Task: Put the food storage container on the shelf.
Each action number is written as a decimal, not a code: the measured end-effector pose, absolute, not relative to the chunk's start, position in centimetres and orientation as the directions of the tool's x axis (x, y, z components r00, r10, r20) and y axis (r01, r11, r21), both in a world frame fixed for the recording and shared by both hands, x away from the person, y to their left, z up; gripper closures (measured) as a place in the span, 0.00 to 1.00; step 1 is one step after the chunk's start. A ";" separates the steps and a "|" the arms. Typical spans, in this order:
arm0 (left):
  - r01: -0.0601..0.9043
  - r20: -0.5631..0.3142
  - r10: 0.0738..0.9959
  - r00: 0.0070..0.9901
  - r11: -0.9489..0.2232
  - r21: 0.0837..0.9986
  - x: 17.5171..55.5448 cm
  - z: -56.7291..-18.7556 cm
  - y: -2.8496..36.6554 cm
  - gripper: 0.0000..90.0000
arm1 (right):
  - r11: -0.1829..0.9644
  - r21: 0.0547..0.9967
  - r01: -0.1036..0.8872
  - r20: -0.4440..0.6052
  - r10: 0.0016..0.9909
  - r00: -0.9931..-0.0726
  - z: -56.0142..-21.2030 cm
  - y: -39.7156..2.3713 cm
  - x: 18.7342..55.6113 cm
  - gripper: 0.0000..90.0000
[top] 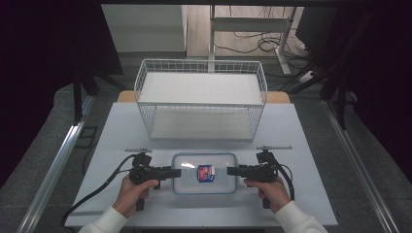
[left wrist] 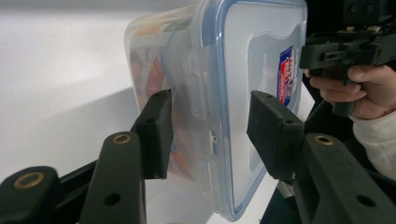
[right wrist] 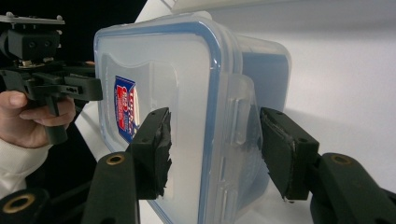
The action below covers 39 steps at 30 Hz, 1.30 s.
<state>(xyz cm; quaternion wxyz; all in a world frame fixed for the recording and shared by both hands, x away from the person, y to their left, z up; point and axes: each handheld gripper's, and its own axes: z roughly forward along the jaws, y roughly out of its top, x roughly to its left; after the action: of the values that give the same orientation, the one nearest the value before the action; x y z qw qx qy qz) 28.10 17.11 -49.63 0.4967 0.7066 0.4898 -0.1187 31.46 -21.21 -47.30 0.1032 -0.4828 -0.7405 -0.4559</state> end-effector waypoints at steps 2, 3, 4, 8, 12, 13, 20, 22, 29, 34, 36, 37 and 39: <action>0.806 -0.650 0.575 0.496 -0.027 0.591 28.3 -49.4 17.1 0.57 | 0.122 0.585 0.802 0.582 0.625 -0.520 -47.0 -21.1 31.6 0.50; 0.804 -0.648 0.576 0.498 -0.027 0.594 28.4 -49.3 17.2 0.57 | 0.121 0.587 0.800 0.582 0.624 -0.521 -46.9 -21.1 31.6 0.50; 0.803 -0.646 0.577 0.500 -0.029 0.596 28.5 -49.2 17.2 0.57 | 0.121 0.590 0.798 0.581 0.624 -0.523 -46.8 -21.0 31.7 0.50; 0.805 -0.649 0.576 0.497 -0.028 0.592 29.3 -49.3 17.4 0.57 | 0.124 0.602 0.789 0.570 0.626 -0.533 -46.7 -20.8 32.4 0.50; 0.801 -0.644 0.579 0.500 -0.027 0.598 30.9 -49.1 17.7 0.57 | 0.132 0.611 0.780 0.558 0.627 -0.543 -46.5 -20.4 33.7 0.50; 0.798 -0.641 0.581 0.502 -0.025 0.602 31.4 -49.1 17.8 0.57 | 0.133 0.616 0.777 0.555 0.626 -0.547 -46.5 -20.4 34.2 0.50; 0.792 -0.637 0.585 0.502 -0.014 0.611 35.7 -48.8 18.7 0.57 | 0.123 0.644 0.755 0.538 0.629 -0.561 -46.5 -19.5 38.3 0.49; 0.791 -0.635 0.589 0.499 -0.011 0.612 36.6 -48.9 19.2 0.57 | 0.119 0.646 0.754 0.539 0.628 -0.562 -46.8 -18.9 39.4 0.49; 0.790 -0.645 0.584 0.492 0.011 0.613 39.0 -49.4 20.2 0.57 | 0.106 0.647 0.755 0.545 0.628 -0.555 -47.4 -17.8 41.7 0.49; 0.792 -0.653 0.575 0.492 0.015 0.610 40.0 -50.0 20.2 0.57 | 0.085 0.655 0.751 0.542 0.639 -0.546 -47.7 -17.8 42.5 0.49; 0.795 -0.656 0.576 0.489 0.015 0.606 40.2 -50.4 20.0 0.57 | 0.076 0.655 0.752 0.543 0.646 -0.537 -47.9 -17.9 42.7 0.49; 0.798 -0.658 0.573 0.488 0.013 0.603 40.4 -50.7 19.9 0.57 | 0.076 0.653 0.754 0.541 0.650 -0.534 -48.0 -18.0 42.7 0.48; 0.797 -0.666 0.568 0.483 0.029 0.603 40.5 -50.9 19.8 0.57 | 0.070 0.650 0.757 0.541 0.657 -0.525 -48.1 -18.0 42.8 0.48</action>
<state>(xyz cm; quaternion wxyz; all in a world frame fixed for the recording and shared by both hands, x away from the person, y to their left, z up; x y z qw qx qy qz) 40.49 19.85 -50.86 0.5181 0.6879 0.4961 -0.1107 42.80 -18.04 -48.12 0.0522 -0.4845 -0.7296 -0.4798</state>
